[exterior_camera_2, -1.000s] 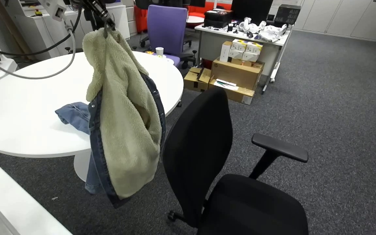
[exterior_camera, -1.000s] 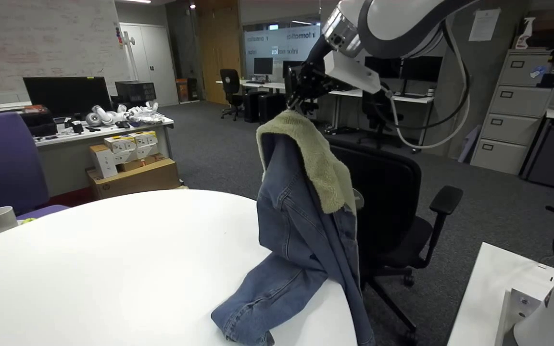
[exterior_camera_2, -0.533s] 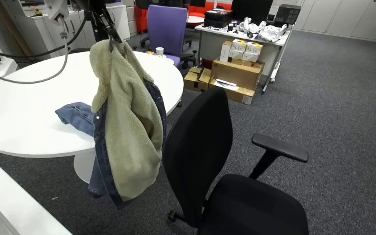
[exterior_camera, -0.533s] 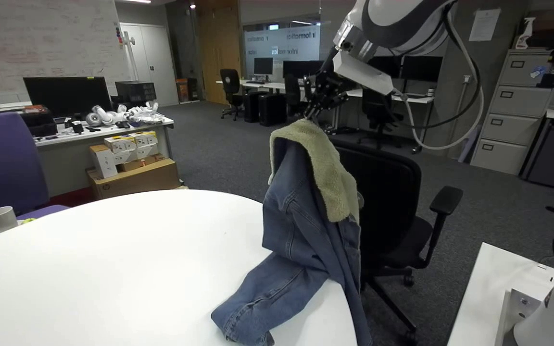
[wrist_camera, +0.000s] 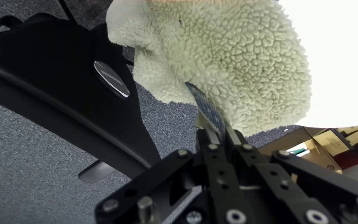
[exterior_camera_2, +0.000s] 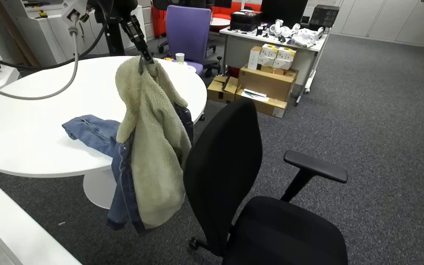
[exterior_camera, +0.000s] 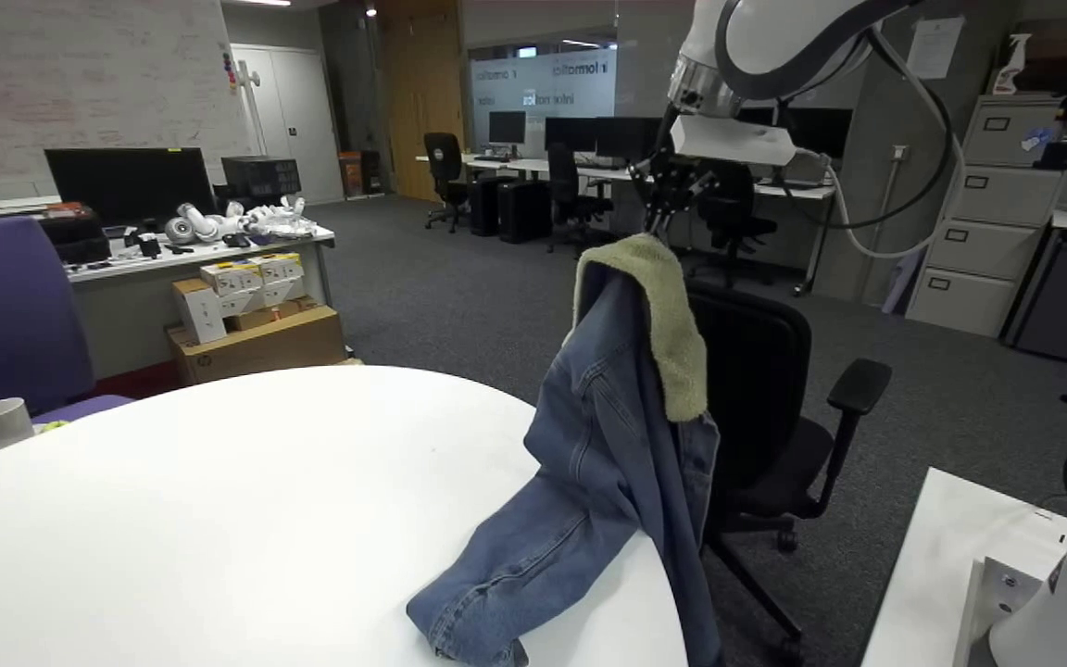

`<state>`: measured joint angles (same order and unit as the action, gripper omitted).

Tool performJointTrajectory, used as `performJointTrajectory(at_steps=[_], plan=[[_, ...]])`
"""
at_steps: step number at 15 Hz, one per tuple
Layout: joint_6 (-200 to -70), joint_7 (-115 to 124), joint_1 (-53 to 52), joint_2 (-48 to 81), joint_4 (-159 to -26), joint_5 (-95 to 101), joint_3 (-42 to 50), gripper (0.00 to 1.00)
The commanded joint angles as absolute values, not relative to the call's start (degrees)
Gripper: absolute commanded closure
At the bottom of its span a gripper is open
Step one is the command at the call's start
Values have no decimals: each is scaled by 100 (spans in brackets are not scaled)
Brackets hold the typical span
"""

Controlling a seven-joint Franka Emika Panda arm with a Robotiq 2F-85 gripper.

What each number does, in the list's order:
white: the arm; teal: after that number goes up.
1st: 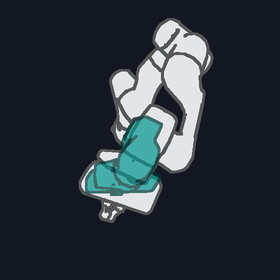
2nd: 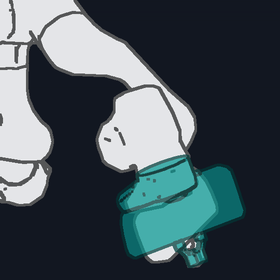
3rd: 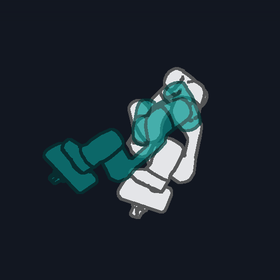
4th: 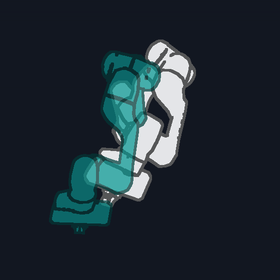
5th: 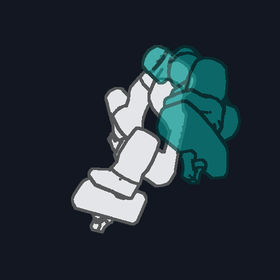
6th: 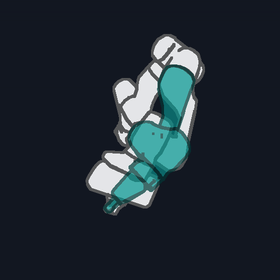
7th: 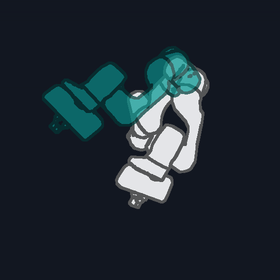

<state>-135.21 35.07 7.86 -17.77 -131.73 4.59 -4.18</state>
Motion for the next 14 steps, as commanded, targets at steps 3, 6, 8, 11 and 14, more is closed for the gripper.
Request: performJointTrajectory(at_steps=[3,6,8,11,14], plan=[[-13383,3379,603,-1989,-12708,263,-369,98],[-13296,3312,608,-2064,-12371,-86,-203,98],[-13233,3344,684,-2090,-12130,-331,-43,98],[-13223,3388,789,-2134,-11800,-455,160,98],[-13246,3411,861,-2182,-11457,-441,266,98]])
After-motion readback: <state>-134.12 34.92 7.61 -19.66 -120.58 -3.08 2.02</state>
